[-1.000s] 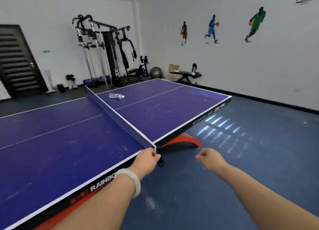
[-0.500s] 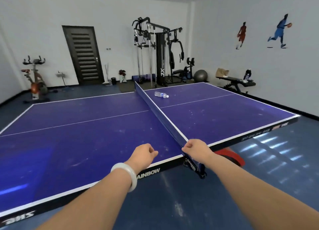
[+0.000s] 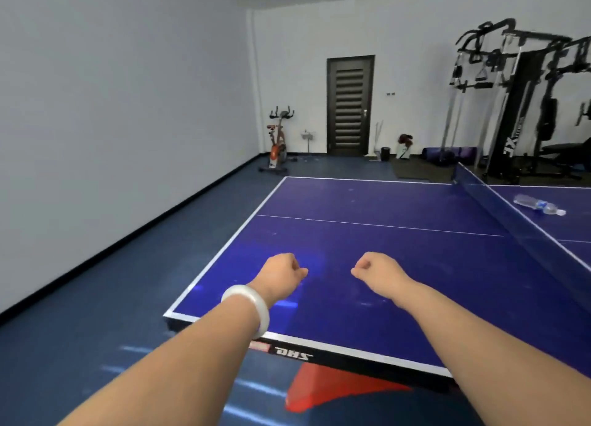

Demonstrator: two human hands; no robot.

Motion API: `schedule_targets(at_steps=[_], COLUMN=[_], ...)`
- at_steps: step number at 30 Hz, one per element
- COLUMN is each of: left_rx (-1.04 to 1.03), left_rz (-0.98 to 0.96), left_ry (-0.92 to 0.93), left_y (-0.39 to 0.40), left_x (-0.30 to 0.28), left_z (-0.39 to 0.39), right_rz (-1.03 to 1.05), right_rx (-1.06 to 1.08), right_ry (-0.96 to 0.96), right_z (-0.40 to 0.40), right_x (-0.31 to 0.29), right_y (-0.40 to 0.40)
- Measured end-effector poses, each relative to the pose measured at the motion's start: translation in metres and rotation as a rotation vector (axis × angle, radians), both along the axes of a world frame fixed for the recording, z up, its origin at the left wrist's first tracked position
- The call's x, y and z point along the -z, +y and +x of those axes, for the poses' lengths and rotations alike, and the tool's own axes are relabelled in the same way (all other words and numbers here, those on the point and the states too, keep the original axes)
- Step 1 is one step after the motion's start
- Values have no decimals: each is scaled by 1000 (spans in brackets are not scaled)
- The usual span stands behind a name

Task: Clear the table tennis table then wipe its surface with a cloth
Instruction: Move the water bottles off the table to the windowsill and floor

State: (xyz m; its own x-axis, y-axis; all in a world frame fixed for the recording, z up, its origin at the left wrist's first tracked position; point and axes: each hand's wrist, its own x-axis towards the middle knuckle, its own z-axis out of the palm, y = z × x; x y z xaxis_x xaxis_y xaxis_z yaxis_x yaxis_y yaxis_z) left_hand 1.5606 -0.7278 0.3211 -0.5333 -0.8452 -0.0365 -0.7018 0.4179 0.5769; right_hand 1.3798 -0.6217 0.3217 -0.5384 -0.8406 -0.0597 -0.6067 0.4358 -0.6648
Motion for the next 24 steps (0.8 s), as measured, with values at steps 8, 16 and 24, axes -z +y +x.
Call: schedule_targets(at_steps=[8, 16, 24], left_rx=[-309, -579, -672], left_rz=[-70, -85, -10], left_ry=[-50, -33, -60], left_y=[-169, -309, -431], left_x=[-16, -21, 18], left_z=[142, 234, 324], right_rz=[-3, -7, 77], right_rx=[-336, -560, -725], right_ry=[81, -5, 41], right_z=[93, 179, 287], right_x=[-6, -4, 35], right_y=[-224, -435, -578])
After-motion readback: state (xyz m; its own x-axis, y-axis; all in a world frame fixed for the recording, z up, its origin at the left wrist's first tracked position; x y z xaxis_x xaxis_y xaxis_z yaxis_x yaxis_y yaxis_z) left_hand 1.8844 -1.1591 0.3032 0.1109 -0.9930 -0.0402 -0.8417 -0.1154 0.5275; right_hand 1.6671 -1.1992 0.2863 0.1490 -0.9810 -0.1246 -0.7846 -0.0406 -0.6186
